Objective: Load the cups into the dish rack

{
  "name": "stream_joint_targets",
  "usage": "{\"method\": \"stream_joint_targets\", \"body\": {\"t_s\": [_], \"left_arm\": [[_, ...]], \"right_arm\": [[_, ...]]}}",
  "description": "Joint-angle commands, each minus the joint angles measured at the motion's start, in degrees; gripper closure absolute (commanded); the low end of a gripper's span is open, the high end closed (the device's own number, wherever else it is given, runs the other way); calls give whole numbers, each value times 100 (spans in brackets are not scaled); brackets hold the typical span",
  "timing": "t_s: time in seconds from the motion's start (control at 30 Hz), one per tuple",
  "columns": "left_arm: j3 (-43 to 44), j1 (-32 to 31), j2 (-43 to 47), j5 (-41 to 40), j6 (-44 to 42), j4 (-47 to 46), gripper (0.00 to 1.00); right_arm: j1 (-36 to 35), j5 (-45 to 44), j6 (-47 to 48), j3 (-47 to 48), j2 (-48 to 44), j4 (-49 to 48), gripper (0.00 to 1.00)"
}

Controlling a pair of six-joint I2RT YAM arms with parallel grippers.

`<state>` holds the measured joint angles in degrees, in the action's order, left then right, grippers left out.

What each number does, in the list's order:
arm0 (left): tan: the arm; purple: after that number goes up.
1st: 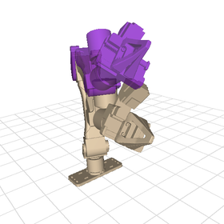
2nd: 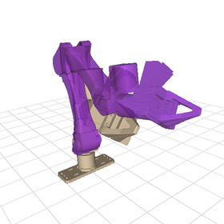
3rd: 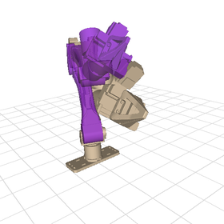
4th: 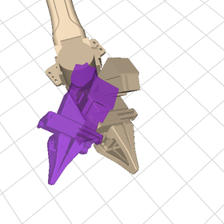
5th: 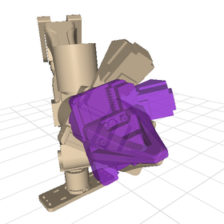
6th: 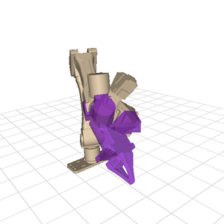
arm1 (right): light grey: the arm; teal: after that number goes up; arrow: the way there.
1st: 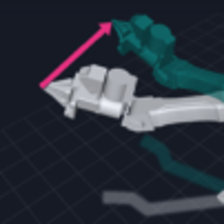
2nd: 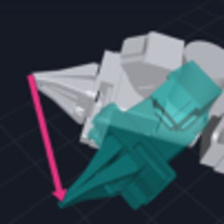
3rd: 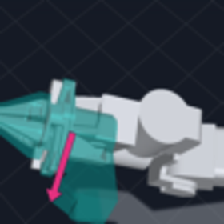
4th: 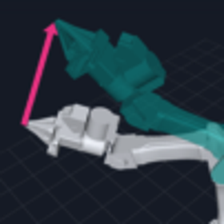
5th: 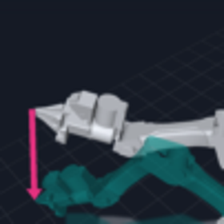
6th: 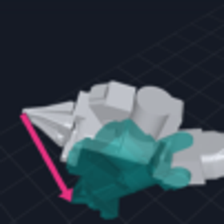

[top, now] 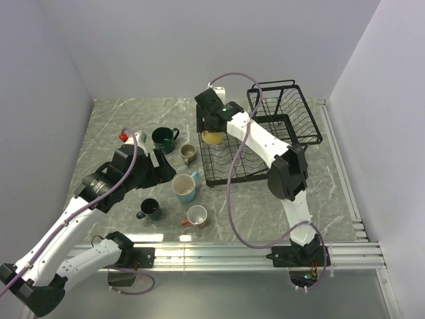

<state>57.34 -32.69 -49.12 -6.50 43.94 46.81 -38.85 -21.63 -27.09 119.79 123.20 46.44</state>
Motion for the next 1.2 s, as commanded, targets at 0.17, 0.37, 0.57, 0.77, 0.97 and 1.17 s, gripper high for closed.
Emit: {"method": "stream_joint_targets", "body": {"t_s": [0.17, 0.37, 0.57, 0.77, 0.97, 1.17], "left_arm": [[67, 17, -211, 35, -237, 57, 12], [-4, 17, -335, 132, -263, 48, 12], [-65, 17, -396, 307, -211, -49, 16], [-153, 8, -528, 457, -193, -137, 16], [-179, 17, -642, 422, -272, -137, 17], [-250, 17, -695, 448, -237, -251, 17]], "right_arm": [[123, -290, -15, -280, 283, -1135, 100], [123, -289, -130, -492, 538, -1391, 100], [123, -394, -261, -570, 749, -1734, 100], [132, -571, -446, -746, 829, -1980, 100], [115, -544, -446, -685, 811, -1805, 26], [97, -483, -429, -615, 732, -1611, 4]]}}
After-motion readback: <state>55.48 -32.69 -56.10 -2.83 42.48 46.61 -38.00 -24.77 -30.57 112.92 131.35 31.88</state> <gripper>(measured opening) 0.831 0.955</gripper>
